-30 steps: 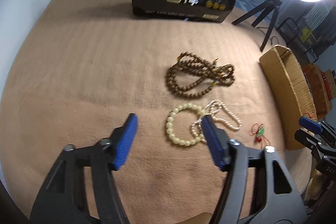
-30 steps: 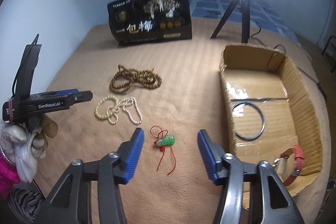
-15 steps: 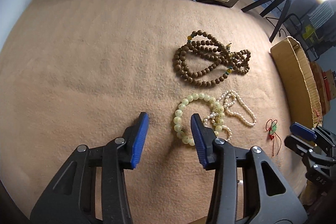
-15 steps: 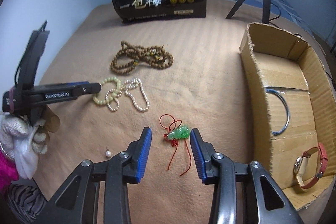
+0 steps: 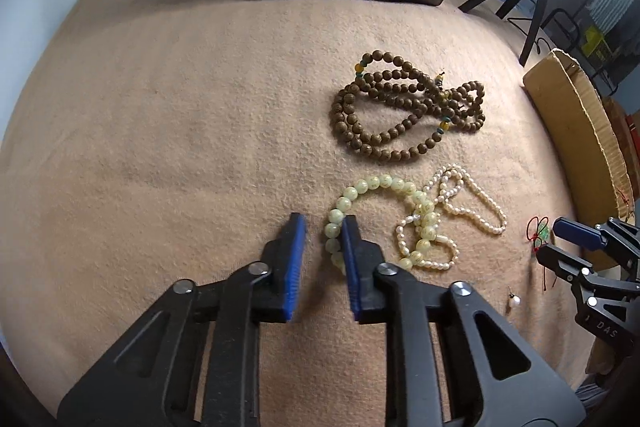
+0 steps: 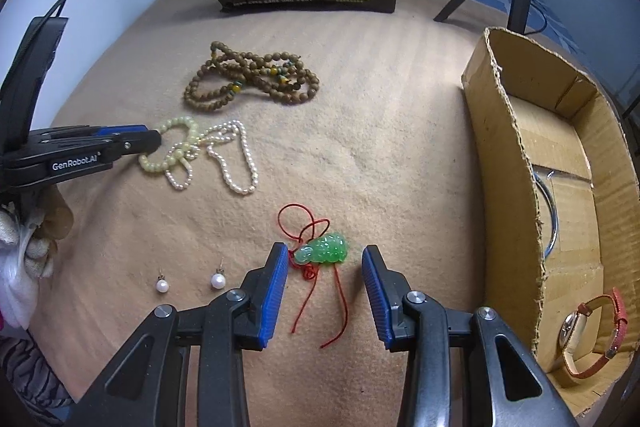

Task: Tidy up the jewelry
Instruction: 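Close left tool on green bead bracelet while right grips jade pendant, then carry bracelet in left tool to box while right carries pendant there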

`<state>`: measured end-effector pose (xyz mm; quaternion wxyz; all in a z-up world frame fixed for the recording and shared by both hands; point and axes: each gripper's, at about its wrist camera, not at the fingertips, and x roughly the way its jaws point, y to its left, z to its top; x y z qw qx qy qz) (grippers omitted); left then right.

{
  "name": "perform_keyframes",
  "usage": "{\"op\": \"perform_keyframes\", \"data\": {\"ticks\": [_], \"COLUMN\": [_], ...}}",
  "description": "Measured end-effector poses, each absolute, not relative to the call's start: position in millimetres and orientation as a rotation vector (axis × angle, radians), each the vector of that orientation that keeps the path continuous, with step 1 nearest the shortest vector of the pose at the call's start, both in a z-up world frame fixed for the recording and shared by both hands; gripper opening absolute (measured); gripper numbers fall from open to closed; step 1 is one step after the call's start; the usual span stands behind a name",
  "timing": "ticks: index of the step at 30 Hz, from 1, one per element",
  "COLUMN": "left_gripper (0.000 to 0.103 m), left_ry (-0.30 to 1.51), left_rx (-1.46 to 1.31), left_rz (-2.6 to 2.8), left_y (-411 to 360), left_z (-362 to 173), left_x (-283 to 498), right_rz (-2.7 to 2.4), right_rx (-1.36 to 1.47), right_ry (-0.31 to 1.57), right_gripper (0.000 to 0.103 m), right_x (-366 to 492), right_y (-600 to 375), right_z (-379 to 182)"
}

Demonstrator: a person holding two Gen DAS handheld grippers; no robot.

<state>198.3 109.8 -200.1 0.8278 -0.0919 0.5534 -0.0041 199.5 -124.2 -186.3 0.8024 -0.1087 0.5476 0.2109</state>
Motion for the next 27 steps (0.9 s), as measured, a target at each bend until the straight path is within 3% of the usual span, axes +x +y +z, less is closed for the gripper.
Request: {"op": "perform_keyframes", "data": {"ticks": [5, 7, 27], "left_gripper": [0.008, 0.007, 0.006], "left_ry": [1.171, 1.171, 1.077], "left_rx": [-0.209, -0.213, -0.28], "left_rz": [-0.011, -0.011, -0.05], "left_y": [111.7, 111.6, 111.0], "left_z": [-200.0, -199.9, -159.5], "left_x": [197.4, 197.4, 188.4], "right_rz": [0.463, 0.465, 0.476], "right_rx": [-0.245, -0.259, -0.22], "right_ry": [1.183, 1.185, 1.096], "right_gripper": [0.04, 0.032, 0.032], "right_x": [202.1, 201.7, 192.9], "right_y": [-121.1, -118.8, -126.0], "right_z": [-192.5, -194.9, -158.5]}}
